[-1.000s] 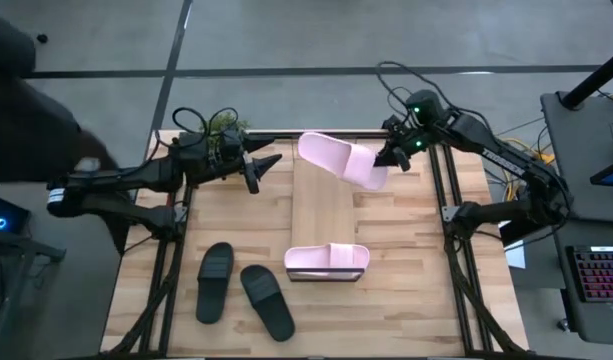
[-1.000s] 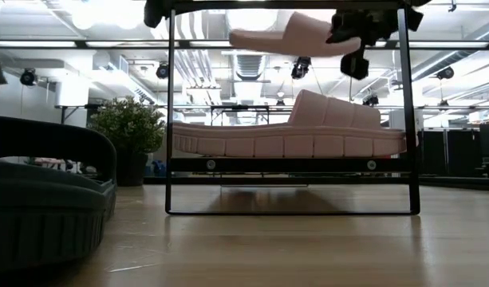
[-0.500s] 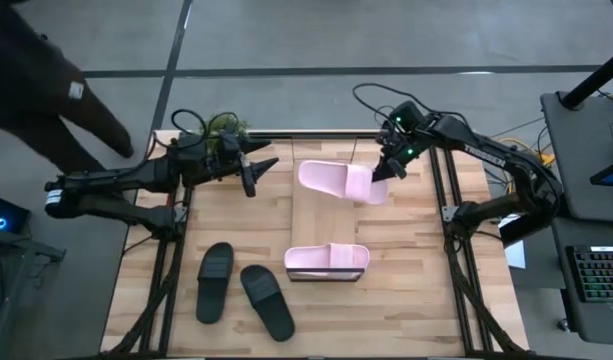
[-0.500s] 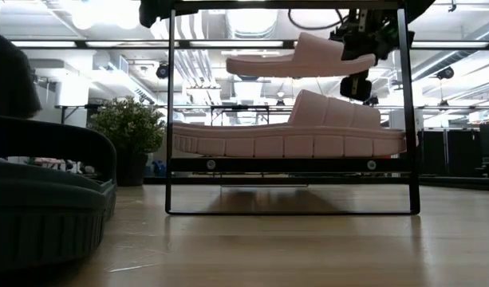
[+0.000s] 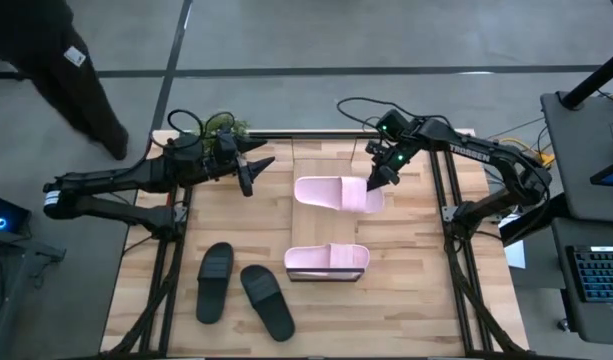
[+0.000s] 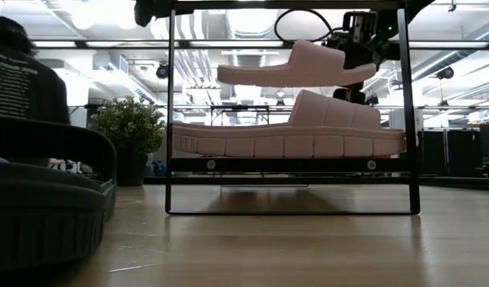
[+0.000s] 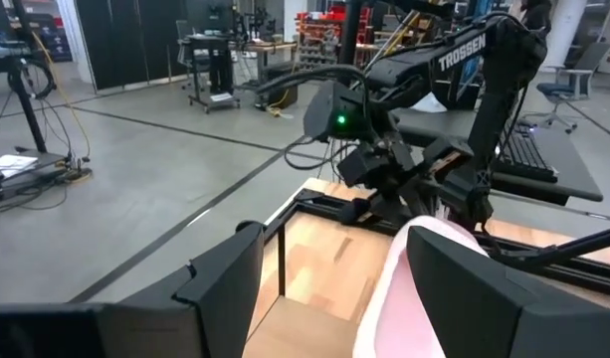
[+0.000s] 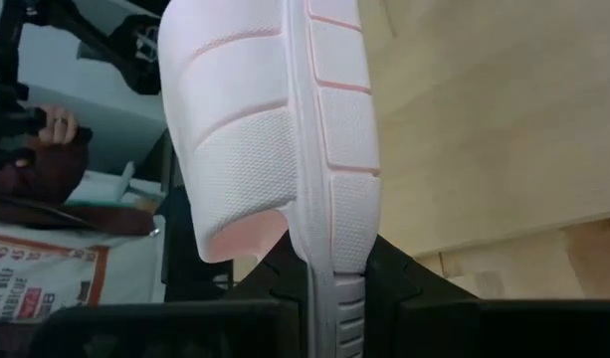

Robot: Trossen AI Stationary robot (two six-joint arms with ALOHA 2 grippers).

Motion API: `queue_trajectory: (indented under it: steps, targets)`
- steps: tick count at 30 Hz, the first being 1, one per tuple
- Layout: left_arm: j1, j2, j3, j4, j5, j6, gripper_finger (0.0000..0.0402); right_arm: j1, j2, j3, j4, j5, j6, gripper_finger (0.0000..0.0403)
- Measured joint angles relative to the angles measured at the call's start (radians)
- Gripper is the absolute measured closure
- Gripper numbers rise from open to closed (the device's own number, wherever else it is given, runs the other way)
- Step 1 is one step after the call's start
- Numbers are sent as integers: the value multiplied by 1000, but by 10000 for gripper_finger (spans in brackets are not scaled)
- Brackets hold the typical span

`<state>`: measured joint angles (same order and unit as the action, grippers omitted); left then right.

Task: Pick and place slides into the shelf
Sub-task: Put the pink slide on the shelf

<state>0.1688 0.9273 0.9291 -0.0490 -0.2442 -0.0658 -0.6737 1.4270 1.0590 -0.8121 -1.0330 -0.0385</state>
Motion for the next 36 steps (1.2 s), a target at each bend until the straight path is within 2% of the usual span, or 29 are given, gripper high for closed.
queue_trajectory:
  steps: [12,19,26,28,33,36]
  targets:
    - [0,0,0,-6,-1,0,166,22,16,-66,22,4,-7,367]
    - [0,0,-1,-6,-8,0,166,65,16,-129,152,13,66,367]
    - [0,1,-1,-6,-8,-3,166,103,16,-150,188,37,73,367]
    - [0,1,-1,-6,-8,-4,166,111,16,-173,223,64,92,367]
    - [0,1,-1,-6,-8,-5,166,114,16,-250,396,65,206,367]
    - [0,1,-1,-6,-8,-5,166,116,16,-281,440,63,238,367]
